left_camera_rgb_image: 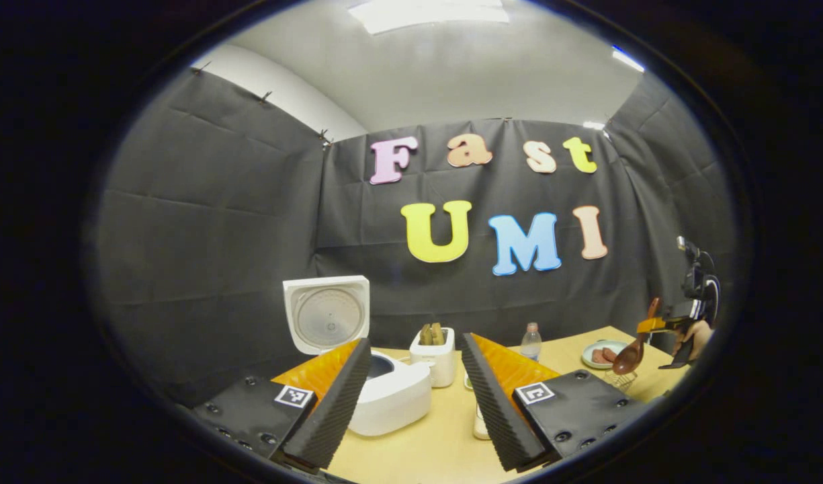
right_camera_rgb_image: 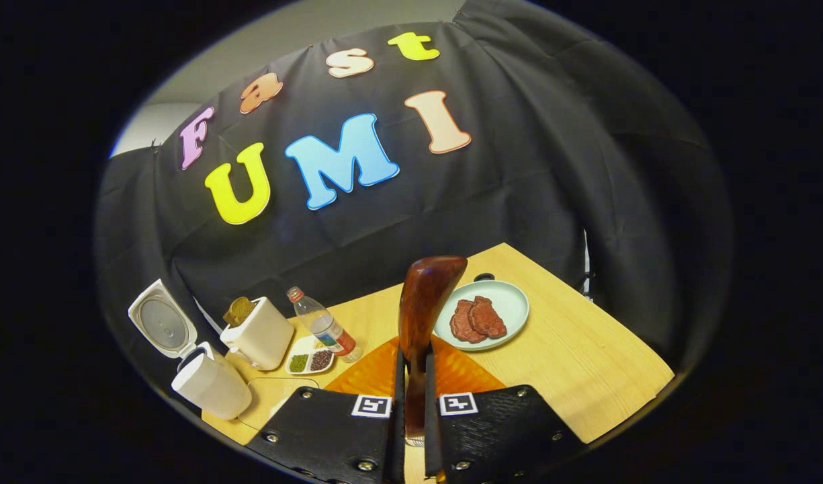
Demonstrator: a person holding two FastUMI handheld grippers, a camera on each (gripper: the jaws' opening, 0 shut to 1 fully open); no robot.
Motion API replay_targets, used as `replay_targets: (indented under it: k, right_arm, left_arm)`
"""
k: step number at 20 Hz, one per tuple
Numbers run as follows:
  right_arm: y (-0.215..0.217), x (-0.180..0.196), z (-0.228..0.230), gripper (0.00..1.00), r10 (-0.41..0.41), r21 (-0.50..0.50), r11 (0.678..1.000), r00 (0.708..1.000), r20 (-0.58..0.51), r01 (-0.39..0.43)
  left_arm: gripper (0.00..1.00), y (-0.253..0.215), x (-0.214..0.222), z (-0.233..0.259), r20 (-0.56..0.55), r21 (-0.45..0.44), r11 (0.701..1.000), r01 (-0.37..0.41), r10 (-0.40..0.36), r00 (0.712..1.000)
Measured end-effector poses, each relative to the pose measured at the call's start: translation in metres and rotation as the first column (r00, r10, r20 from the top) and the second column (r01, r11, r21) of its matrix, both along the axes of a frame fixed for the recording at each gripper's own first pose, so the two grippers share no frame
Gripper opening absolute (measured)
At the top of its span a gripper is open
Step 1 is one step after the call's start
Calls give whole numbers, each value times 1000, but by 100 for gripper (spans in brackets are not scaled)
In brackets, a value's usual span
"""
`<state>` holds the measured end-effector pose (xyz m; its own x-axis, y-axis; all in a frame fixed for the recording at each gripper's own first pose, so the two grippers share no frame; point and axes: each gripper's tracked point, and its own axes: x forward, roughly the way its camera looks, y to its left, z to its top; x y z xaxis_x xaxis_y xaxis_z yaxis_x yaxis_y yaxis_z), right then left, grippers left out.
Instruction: Close the left gripper, press the button to open the rice cooker; take a wooden spoon from the chopstick holder with the right hand, scoop a spoonful of rice and pour it into the rice cooker, then put the wooden spoon back into the chopstick holder.
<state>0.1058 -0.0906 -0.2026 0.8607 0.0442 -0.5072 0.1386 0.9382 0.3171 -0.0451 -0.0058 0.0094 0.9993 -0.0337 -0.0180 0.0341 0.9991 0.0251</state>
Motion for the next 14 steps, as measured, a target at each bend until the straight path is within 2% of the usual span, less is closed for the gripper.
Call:
replay_targets:
  k: [8,10,11,14]
  right_arm:
    - [3,-12,-45,12,35,22,999,996,-82,-33]
    - [5,-14,-52,12,45,42,998,994,-97,-41]
    - [8,-14,-55,12,52,60,997,993,-104,-46]
    - [12,-17,-57,16,81,100,992,992,-95,-71]
  left_arm:
    - [94,-13,-16,-2,-19,32,999,-27,28,999]
    - [90,-15,-20,2,-15,36,999,-36,37,999]
    - [94,-17,-21,3,-14,38,999,-39,40,999]
    - [94,-25,-24,5,-7,37,998,-42,43,999]
